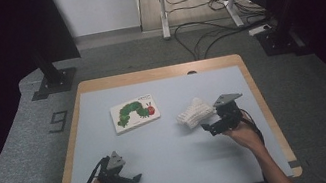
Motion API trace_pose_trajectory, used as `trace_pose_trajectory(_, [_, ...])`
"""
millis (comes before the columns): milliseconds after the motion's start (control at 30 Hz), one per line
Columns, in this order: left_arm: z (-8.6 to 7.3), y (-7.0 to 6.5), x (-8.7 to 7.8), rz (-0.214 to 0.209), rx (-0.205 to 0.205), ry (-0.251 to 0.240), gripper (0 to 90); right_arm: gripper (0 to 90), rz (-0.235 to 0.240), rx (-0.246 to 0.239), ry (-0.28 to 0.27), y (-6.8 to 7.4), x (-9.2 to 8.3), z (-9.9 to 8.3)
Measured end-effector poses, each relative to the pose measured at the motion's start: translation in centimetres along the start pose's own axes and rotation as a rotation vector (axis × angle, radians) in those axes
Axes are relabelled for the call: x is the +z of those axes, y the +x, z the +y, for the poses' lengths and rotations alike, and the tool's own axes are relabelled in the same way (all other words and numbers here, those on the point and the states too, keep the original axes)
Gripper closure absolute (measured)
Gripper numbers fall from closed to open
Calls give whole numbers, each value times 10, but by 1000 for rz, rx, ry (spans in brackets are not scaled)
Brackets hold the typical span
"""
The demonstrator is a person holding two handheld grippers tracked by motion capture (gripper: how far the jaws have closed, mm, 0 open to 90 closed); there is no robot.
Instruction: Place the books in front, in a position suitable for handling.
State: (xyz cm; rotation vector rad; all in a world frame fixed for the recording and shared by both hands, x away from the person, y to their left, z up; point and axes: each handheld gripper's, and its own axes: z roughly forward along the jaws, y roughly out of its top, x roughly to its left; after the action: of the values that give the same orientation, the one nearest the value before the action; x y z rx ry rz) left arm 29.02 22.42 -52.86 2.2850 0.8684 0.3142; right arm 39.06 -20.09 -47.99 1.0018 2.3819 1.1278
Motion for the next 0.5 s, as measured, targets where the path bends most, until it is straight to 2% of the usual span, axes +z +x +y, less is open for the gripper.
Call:
trace_pose_trajectory(233, [0,0,0,0,0,0,0,0,4,-25,11,4,18,16])
trace_pose_trajectory(500, [0,0,0,0,0,0,0,0,-5,-50,56,3,46,28])
